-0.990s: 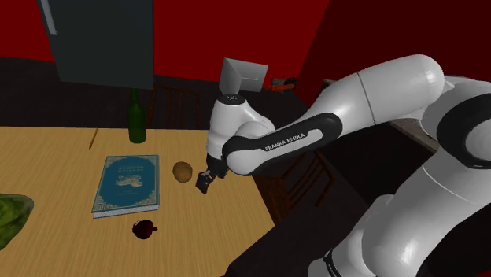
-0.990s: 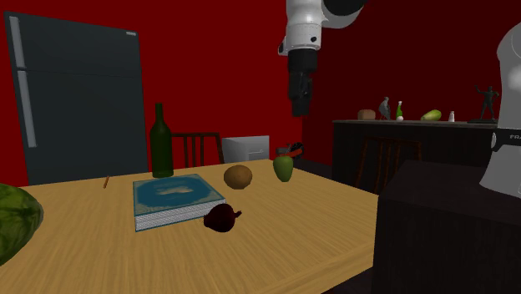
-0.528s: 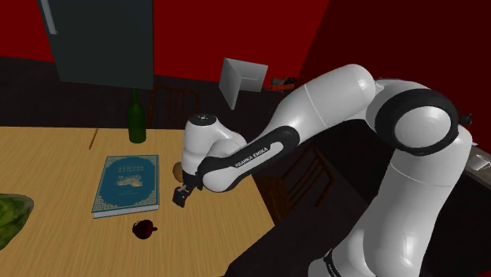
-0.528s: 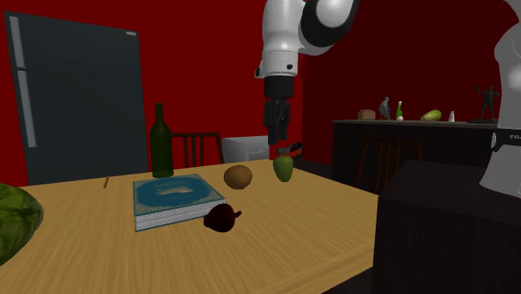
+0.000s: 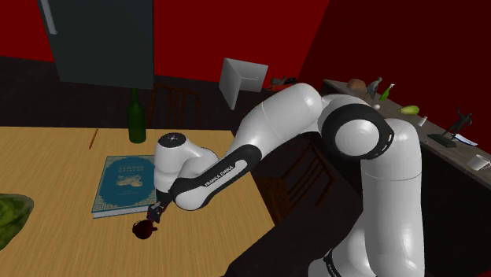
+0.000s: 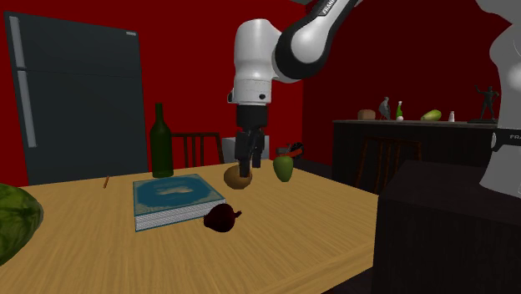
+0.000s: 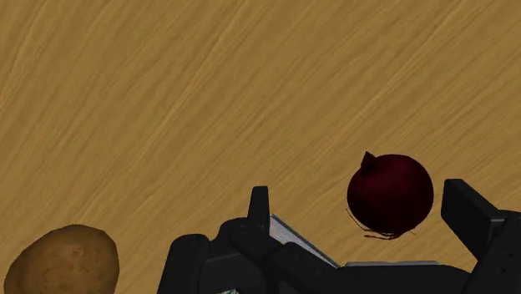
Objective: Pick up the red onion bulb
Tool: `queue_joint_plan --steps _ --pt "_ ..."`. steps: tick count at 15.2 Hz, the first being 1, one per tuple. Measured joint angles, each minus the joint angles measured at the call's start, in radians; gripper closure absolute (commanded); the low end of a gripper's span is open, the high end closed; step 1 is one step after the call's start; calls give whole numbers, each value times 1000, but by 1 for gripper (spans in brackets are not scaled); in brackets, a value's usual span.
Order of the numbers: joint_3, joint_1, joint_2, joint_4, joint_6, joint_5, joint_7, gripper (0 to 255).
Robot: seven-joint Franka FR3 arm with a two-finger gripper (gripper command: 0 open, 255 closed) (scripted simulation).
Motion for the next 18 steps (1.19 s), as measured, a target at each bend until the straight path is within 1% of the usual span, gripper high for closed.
queue_joint_plan --steps 7,9,15,16,18 --pt "-20 85 241 240 6 -42 1 0" --pt "-25 94 275 270 11 -47 2 0" --pt "-40 106 337 303 41 -58 6 0" --pt "-40 107 339 304 42 -58 6 255" --pt "-41 108 341 305 43 -59 7 255"
